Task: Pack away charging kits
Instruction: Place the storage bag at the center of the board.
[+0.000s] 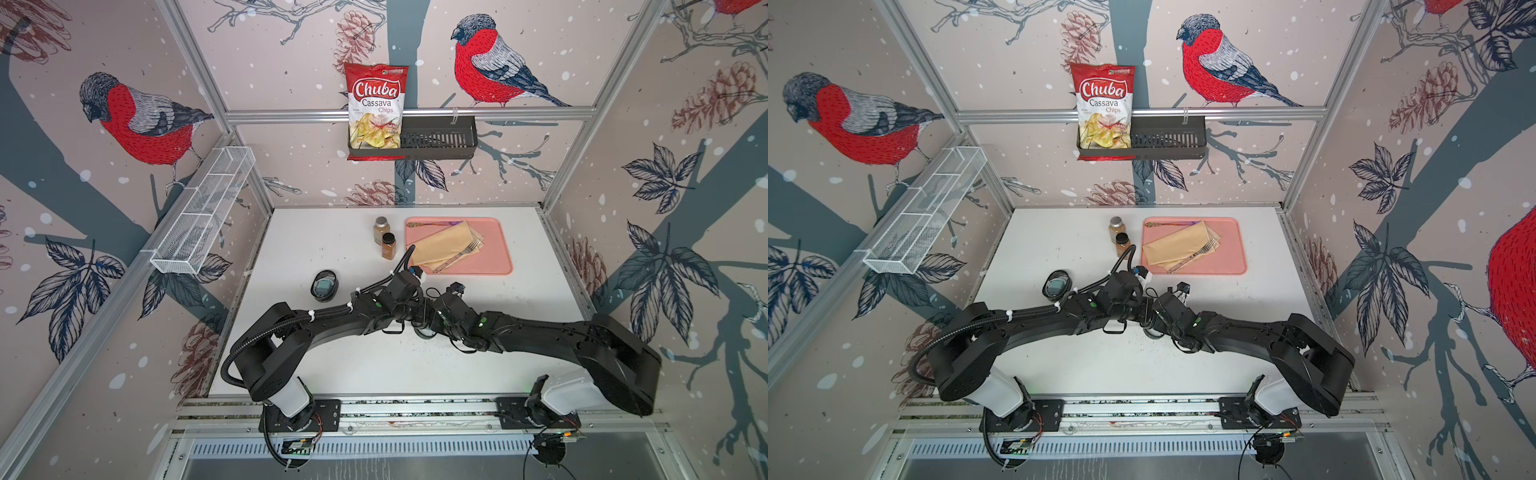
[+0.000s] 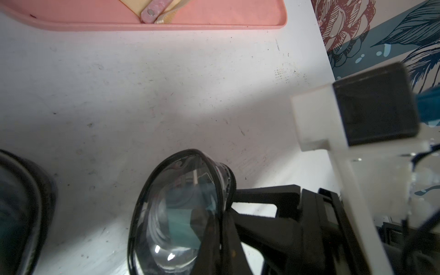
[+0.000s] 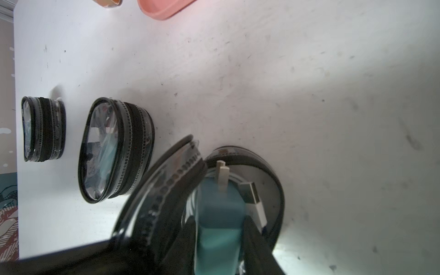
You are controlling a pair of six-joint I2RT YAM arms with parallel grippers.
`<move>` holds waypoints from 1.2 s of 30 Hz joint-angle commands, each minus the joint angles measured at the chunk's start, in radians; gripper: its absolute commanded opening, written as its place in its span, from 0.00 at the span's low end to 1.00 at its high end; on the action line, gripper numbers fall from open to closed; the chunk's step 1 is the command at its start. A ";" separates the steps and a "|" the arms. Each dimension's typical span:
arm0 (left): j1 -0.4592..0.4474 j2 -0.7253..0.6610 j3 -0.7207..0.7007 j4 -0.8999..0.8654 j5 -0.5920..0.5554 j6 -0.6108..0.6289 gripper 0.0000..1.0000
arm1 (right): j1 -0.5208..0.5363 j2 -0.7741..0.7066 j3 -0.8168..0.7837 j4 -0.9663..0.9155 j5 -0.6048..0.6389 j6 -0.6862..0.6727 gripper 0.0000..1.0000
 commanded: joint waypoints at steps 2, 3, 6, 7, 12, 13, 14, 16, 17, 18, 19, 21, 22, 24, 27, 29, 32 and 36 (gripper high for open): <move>0.002 0.002 0.006 0.020 0.009 -0.003 0.00 | -0.003 0.032 0.010 0.024 -0.011 0.006 0.35; 0.002 0.003 0.006 0.020 0.011 -0.004 0.00 | -0.003 0.038 0.008 0.037 -0.018 0.006 0.35; 0.002 0.007 0.009 0.022 0.012 -0.003 0.00 | -0.005 0.057 0.012 0.055 -0.031 0.001 0.35; 0.002 0.007 0.009 0.023 0.012 -0.003 0.00 | -0.007 0.065 0.016 0.056 -0.033 0.000 0.35; 0.002 0.004 0.007 0.019 0.004 -0.001 0.00 | -0.028 0.068 -0.019 0.127 -0.087 0.001 0.18; 0.003 0.004 0.006 0.019 0.004 -0.002 0.00 | -0.033 0.057 -0.038 0.151 -0.096 0.006 0.18; 0.002 0.004 0.006 0.019 0.004 -0.001 0.00 | -0.037 0.039 -0.057 0.175 -0.103 0.009 0.17; 0.003 0.004 0.006 0.022 0.008 -0.003 0.00 | -0.041 -0.001 -0.096 0.218 -0.109 0.015 0.16; 0.004 0.003 0.004 0.025 0.010 -0.005 0.00 | -0.044 -0.027 -0.121 0.248 -0.117 0.017 0.16; 0.005 0.001 0.001 0.030 0.013 -0.006 0.00 | -0.044 -0.051 -0.146 0.279 -0.123 0.022 0.16; 0.005 0.001 0.001 0.031 0.013 -0.007 0.00 | -0.045 -0.071 -0.168 0.307 -0.129 0.026 0.16; 0.008 0.006 0.001 0.031 0.018 -0.007 0.00 | -0.044 -0.107 -0.208 0.361 -0.142 0.035 0.16; 0.009 0.007 0.000 0.033 0.019 -0.007 0.00 | -0.045 -0.120 -0.223 0.382 -0.149 0.037 0.16; 0.011 0.010 0.001 0.034 0.022 -0.009 0.00 | -0.044 -0.139 -0.243 0.413 -0.164 0.042 0.16; 0.012 0.014 0.003 0.032 0.024 -0.008 0.00 | -0.042 -0.150 -0.253 0.422 -0.158 0.051 0.15; 0.011 0.015 0.004 0.035 0.025 -0.008 0.00 | -0.043 -0.145 -0.252 0.423 -0.156 0.057 0.15; 0.011 0.015 0.003 0.036 0.027 -0.008 0.00 | -0.043 -0.119 -0.256 0.457 -0.176 0.067 0.15; 0.011 0.020 0.004 0.037 0.032 -0.009 0.00 | -0.042 -0.076 -0.235 0.454 -0.173 0.072 0.19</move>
